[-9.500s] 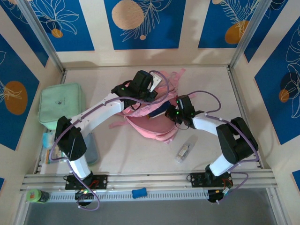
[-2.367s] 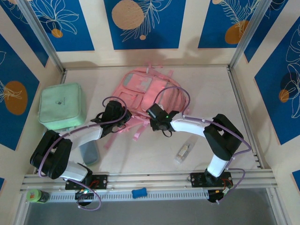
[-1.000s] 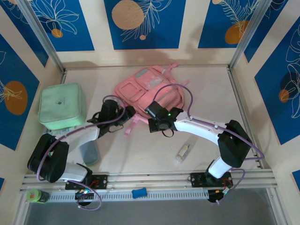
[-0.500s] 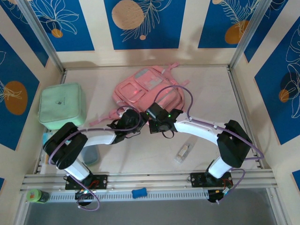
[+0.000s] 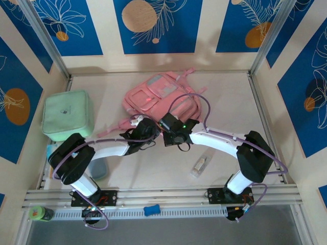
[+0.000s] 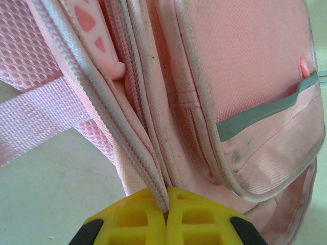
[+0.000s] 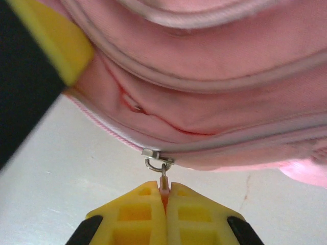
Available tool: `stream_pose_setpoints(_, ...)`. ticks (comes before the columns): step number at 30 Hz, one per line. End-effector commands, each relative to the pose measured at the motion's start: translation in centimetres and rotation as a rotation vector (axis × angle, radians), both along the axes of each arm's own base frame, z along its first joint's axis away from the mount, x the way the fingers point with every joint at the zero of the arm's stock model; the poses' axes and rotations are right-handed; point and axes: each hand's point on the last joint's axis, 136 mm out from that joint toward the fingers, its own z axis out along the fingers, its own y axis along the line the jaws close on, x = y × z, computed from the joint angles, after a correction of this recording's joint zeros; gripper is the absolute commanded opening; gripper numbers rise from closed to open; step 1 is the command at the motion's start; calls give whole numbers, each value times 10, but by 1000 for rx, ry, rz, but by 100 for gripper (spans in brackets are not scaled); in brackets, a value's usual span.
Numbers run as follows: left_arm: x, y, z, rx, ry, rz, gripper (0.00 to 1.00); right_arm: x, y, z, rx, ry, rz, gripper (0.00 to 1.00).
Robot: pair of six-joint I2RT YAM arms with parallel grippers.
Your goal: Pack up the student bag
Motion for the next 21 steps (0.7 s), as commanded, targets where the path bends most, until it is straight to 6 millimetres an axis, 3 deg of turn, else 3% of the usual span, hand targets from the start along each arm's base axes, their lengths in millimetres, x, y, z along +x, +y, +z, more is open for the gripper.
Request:
stream_pose_setpoints(1,16,33,20,77,-74,42,0,-16,-30,1,-98,27,-27,0)
stream_pose_setpoints(8,32,79,29,138,-68,-16,0,-24,-81,3,-186,56,-118,0)
stream_pose_setpoints(12,44,98,34,132,-76,-35,0,-19,-92,8,-166,61,-148,0)
stream_pose_setpoints(15,61,101,38,128,-67,-84,0,-22,-66,14,-141,37,-48,0)
stream_pose_setpoints(19,88,98,48,154,-126,-109,0,-32,-3,20,-14,52,105,0)
stream_pose_setpoints(21,99,98,52,198,-144,-134,0,-30,18,22,79,67,109,0)
